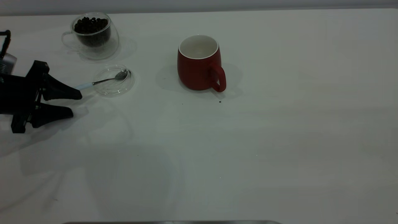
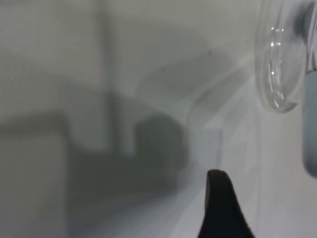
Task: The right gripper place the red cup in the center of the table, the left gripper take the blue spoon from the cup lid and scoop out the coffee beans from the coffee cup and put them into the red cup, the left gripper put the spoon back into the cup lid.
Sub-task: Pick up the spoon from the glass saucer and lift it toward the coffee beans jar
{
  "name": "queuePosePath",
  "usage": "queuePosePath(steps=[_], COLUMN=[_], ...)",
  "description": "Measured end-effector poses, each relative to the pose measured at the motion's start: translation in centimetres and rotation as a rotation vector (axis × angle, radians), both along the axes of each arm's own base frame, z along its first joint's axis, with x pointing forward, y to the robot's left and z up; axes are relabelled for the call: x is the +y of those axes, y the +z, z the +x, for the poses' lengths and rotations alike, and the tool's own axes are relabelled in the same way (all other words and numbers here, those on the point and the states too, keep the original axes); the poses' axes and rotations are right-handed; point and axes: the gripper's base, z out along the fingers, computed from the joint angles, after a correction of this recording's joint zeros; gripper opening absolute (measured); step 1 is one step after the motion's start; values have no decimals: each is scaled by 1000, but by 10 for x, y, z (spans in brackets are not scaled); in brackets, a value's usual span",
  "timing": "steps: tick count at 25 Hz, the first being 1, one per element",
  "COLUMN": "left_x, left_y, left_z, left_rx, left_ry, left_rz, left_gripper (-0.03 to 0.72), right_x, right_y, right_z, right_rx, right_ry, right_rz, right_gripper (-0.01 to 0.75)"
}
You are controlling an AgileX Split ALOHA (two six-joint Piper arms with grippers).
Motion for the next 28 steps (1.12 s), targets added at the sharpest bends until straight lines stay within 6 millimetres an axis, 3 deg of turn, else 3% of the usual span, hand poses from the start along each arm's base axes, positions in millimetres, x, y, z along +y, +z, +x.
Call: queuePosePath(steps=[7, 17, 24, 28], left_x=[6, 5, -16, -16], left_y=[8, 8, -4, -5], left_z=[22, 23, 21, 22], left_rx=[-62, -56, -1, -1], left_ry=[20, 23, -22, -23], left_rz=[-18, -22, -9, -6], left_gripper=[516, 516, 516, 516], right_x=[0, 0, 0, 0], right_y=[0, 0, 0, 0], right_z=[0, 0, 0, 0], right_rx=[0, 0, 0, 0], right_ry=[0, 0, 0, 0], right_rz=[0, 0, 0, 0], right_gripper=[520, 520, 520, 520])
